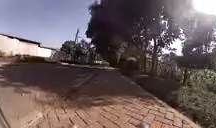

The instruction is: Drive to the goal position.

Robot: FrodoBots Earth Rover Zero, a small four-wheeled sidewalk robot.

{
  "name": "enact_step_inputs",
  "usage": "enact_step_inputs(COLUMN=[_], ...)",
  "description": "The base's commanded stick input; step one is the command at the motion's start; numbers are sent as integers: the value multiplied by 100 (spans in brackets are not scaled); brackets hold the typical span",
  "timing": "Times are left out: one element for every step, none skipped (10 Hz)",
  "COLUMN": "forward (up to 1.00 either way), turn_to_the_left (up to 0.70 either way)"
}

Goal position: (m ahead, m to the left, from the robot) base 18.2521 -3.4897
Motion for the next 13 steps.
enact_step_inputs(forward=[100, 100, 100, 100, 100, 100, 100, 100, 100, 100, 100, 100, 100], turn_to_the_left=[0, 0, 0, 0, 0, 0, 0, 0, 0, 0, 0, 0, 0])
